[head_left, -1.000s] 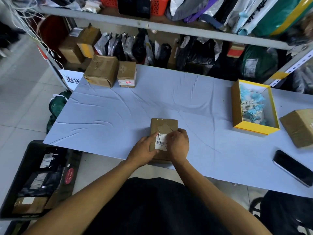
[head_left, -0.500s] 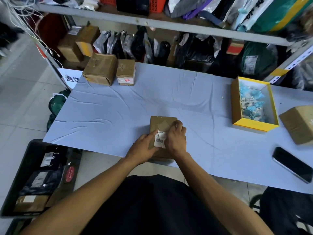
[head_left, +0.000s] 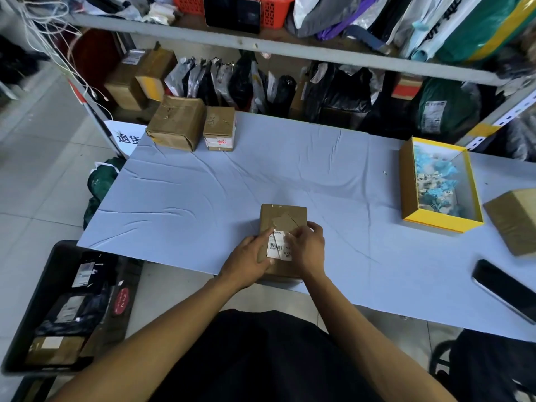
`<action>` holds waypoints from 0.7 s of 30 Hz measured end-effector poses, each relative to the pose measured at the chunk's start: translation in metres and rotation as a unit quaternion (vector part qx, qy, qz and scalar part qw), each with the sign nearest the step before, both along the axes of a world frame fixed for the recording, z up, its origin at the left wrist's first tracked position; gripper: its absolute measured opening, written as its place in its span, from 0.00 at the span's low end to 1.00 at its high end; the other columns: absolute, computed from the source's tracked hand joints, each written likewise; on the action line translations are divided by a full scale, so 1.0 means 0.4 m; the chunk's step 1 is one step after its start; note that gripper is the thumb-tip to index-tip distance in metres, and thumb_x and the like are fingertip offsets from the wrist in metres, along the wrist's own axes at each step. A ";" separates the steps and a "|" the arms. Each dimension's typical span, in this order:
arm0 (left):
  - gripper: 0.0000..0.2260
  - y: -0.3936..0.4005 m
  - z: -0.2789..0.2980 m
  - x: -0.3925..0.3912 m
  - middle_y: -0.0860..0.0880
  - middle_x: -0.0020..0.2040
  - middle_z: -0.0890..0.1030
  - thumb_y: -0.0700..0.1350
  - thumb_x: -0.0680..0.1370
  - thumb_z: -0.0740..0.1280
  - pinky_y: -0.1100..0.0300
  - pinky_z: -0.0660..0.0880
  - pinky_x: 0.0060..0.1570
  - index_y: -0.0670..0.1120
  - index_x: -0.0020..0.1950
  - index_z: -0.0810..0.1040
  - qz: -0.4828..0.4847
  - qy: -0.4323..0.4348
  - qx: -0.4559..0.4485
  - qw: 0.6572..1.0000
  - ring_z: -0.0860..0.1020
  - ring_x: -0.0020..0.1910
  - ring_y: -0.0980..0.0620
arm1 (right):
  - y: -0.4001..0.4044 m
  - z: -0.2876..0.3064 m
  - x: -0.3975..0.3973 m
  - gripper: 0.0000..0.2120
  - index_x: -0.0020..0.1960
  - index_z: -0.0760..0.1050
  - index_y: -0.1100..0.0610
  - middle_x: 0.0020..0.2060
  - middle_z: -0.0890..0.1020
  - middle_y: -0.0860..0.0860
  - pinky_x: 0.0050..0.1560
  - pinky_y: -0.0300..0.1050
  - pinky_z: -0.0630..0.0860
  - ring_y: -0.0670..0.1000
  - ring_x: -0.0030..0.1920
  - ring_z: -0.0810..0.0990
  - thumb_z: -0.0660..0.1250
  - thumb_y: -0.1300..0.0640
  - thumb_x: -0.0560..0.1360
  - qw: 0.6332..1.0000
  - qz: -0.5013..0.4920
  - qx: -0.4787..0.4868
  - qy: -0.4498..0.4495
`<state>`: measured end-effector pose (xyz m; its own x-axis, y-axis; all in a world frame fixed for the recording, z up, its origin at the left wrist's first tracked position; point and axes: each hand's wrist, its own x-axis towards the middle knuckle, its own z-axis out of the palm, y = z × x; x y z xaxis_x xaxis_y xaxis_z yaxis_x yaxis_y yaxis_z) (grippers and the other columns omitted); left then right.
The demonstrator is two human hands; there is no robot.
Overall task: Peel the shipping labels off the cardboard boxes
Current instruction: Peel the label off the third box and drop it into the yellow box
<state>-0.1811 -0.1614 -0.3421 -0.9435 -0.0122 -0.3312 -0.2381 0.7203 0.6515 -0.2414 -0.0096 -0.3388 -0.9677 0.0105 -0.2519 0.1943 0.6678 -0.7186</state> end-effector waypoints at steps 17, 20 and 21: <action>0.33 0.003 -0.012 0.007 0.48 0.69 0.71 0.48 0.77 0.69 0.53 0.74 0.64 0.62 0.77 0.58 0.028 0.001 0.023 0.999 0.70 0.66 0.47 | 0.007 0.006 0.019 0.06 0.44 0.80 0.55 0.59 0.75 0.51 0.48 0.35 0.65 0.46 0.54 0.75 0.73 0.59 0.68 0.997 -0.035 -0.072 0.009; 0.33 0.001 -0.015 0.009 0.47 0.69 0.71 0.49 0.77 0.69 0.51 0.74 0.65 0.62 0.77 0.58 0.032 -0.002 0.023 0.999 0.69 0.67 0.46 | -0.001 0.004 0.014 0.01 0.42 0.81 0.56 0.64 0.71 0.53 0.50 0.36 0.66 0.49 0.58 0.73 0.72 0.59 0.71 0.998 -0.030 -0.052 0.008; 0.33 0.000 -0.016 0.009 0.48 0.69 0.71 0.49 0.77 0.69 0.50 0.74 0.65 0.62 0.77 0.58 0.032 -0.003 0.021 0.999 0.69 0.67 0.46 | -0.001 0.002 0.014 0.02 0.43 0.81 0.57 0.65 0.70 0.51 0.52 0.37 0.65 0.51 0.61 0.71 0.72 0.58 0.72 0.999 -0.019 -0.035 0.017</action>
<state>-0.1775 -0.1613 -0.3485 -0.9390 -0.0582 -0.3389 -0.2872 0.6749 0.6798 -0.2358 -0.0100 -0.3380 -0.9749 0.0309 -0.2205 0.1934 0.6087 -0.7695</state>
